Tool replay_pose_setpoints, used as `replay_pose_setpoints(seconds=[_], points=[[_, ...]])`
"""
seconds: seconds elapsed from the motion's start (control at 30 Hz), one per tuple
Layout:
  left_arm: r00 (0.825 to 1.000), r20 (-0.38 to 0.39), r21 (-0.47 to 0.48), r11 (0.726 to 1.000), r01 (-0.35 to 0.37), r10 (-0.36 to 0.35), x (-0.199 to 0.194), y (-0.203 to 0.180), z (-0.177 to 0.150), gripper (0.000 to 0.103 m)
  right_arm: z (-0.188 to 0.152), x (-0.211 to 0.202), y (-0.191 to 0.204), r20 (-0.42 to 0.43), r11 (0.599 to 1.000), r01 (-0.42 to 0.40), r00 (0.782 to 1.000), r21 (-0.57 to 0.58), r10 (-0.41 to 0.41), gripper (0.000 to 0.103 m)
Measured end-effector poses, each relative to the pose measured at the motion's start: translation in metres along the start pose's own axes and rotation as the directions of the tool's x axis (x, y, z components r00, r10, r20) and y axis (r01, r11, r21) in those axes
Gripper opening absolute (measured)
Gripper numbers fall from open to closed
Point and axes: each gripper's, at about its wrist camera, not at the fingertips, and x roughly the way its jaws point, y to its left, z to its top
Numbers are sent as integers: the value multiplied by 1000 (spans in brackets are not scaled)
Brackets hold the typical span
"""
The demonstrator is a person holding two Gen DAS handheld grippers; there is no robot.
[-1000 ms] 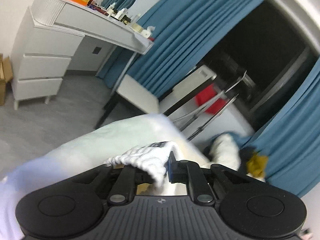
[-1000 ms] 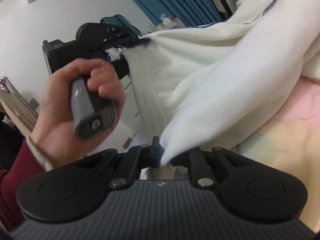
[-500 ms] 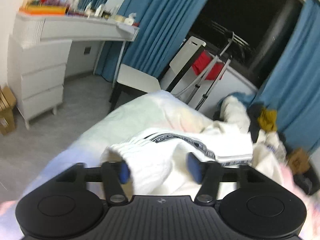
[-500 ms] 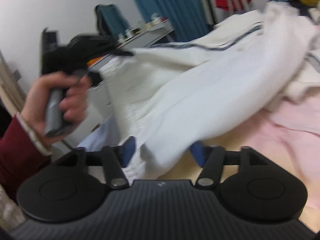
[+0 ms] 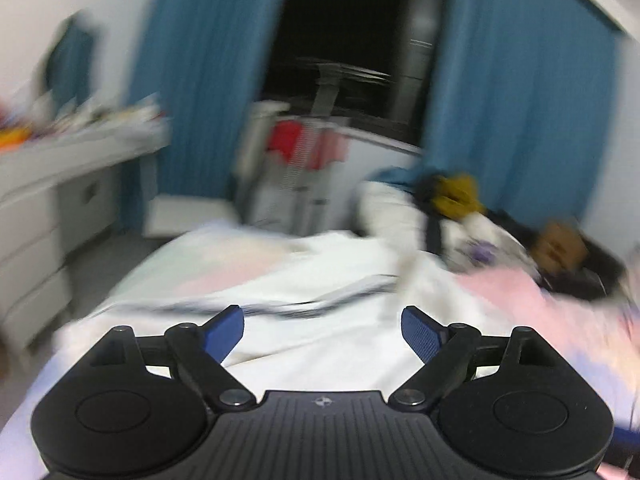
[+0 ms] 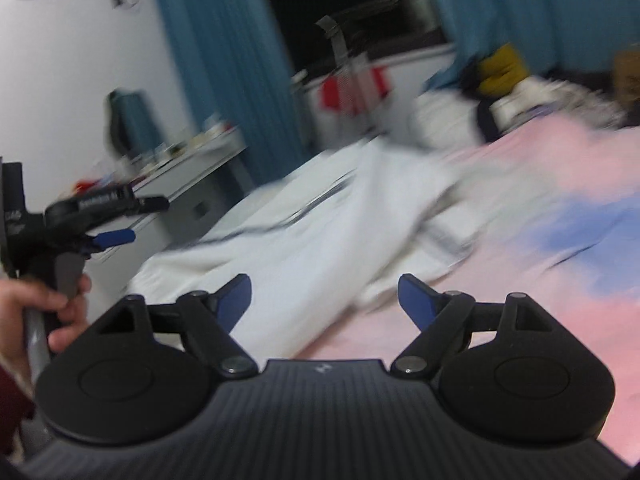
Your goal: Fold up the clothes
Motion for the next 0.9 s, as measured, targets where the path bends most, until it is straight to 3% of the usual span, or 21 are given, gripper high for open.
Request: replay_pose_setpoints(seconds=[0.13,0.3,0.43,0.57,0.67,0.73,0.9], points=[[996,1,202,976,87,-89,64,-105,-7,86,5,-12,-46,52,992,110,992,56,-113,82],[994,-38,356,928,110,-103,152,-194,-32,86,-1,6,-102,52,962,222,971,156,-233,82],[995,-93,431,901,56,-17,224,-226,-53,81,-4,27,-132,11,946,227,972,233,-236,82],[993,-109,513,858,14,48,273,-238,-68,75,-8,41,-146,1,946,233,971,223,-240,82],[992,-98,565,825,-10,79,296,-245,-72,52,-15,46,-158,-21,939,245,969,241,-247,82],[992,-94,555,832,-16,82,299,-243,-66,30,-18,52,-165,-41,932,254,967,259,-252,82],[998,-56,464,886,15,12,260,-226,-33,16,-23,63,-170,-60,921,262,965,289,-256,82]])
